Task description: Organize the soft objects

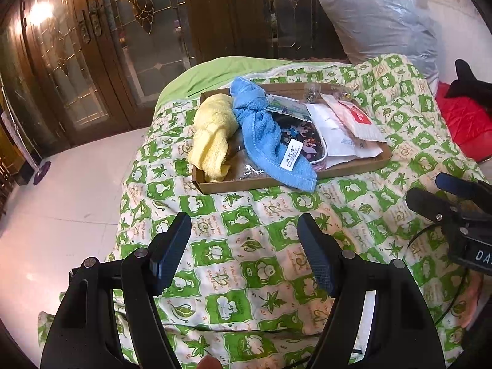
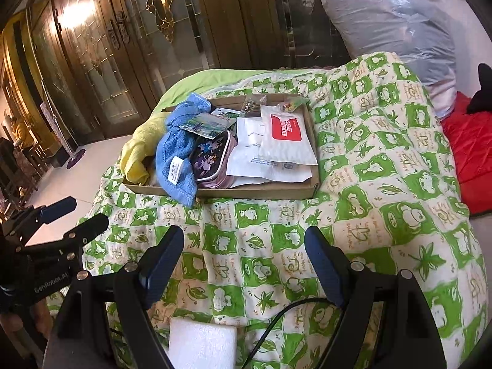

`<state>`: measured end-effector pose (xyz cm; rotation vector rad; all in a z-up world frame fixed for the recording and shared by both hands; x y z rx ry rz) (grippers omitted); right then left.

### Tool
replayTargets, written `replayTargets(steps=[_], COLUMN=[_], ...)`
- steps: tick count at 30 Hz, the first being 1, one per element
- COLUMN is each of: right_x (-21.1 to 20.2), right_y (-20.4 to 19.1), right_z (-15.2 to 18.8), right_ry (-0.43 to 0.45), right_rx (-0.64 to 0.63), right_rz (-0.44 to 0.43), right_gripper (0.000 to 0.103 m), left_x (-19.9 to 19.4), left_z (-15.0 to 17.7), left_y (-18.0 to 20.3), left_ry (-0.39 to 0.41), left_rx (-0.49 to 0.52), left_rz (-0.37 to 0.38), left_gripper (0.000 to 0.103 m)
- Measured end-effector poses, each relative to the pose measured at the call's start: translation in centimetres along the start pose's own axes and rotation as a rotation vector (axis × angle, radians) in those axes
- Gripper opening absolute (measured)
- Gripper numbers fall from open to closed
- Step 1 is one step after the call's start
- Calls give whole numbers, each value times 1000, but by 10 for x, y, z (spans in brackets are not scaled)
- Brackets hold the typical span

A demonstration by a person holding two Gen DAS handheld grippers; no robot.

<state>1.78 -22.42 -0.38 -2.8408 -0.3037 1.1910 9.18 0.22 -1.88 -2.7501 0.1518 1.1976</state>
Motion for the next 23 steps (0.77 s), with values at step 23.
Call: replayTargets(steps=[23], right_x=[2], right_y=[-12], right_z=[5], right_ry=[-12], right_rx=[-40], right_rz=[3], right_gripper=[81], left_x=[1], left_z=[2], left_y=[-8], left_ry=[21], left_rx=[-29], left_rz=[-9], left_gripper=[72])
Point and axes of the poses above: each gripper's, at about its wrist camera, not at the fingertips, and x roughly the way its jaws point, y to its right, z to its underside, the point moved 4 cm from there along x, roughly the way its jaws point, and after that the axes turned 1 degree about -x, right-handed, at the moved point
